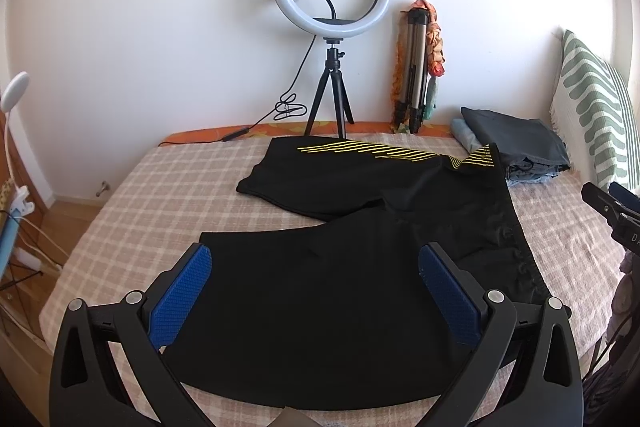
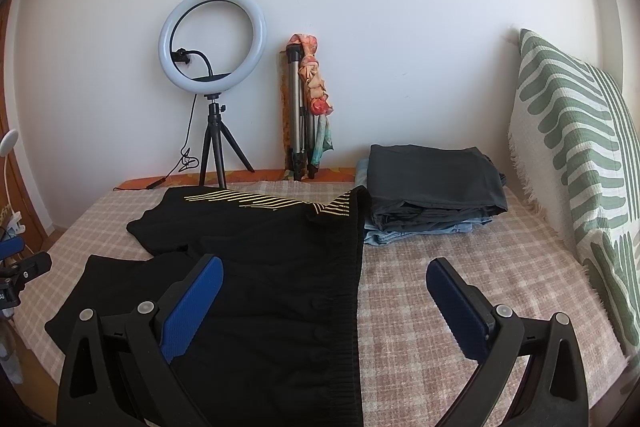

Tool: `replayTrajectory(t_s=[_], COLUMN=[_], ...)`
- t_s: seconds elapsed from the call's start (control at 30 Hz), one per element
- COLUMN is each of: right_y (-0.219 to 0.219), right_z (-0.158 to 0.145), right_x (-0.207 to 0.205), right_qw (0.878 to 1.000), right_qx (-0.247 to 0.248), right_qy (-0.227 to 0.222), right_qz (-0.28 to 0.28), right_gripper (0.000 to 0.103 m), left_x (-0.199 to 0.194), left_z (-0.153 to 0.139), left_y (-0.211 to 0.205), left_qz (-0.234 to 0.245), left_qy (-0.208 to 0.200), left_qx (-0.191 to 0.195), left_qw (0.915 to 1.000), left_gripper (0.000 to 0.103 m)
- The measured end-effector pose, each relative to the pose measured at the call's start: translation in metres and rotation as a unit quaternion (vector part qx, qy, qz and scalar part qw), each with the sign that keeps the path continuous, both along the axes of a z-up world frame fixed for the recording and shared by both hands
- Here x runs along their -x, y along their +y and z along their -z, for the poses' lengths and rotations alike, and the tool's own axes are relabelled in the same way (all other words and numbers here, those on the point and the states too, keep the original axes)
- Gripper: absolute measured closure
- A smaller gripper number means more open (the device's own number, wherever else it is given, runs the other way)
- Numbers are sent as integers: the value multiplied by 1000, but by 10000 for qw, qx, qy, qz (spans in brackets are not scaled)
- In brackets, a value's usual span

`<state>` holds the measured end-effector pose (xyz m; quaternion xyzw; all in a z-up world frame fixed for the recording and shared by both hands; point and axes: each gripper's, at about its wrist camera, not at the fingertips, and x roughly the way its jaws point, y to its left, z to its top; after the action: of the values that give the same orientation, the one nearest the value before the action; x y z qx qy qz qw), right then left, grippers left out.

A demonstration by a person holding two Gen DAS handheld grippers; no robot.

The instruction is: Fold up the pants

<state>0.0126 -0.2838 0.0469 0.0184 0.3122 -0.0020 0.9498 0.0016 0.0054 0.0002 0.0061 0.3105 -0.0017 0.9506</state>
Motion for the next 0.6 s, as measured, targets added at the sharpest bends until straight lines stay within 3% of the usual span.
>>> replayTrajectory(t_s=[0.6], right_y=[0], right_z=[0], right_x=[1], right_qw=[10000], right_qx=[-1], right_qy=[-6], right_qz=[1], right_gripper=[0], left_x=[0], left_z=[-2], left_y=[1], left_qz=[-23], left_qy=[-30], left_qx=[6], left_qw=[10000], left_gripper=[0])
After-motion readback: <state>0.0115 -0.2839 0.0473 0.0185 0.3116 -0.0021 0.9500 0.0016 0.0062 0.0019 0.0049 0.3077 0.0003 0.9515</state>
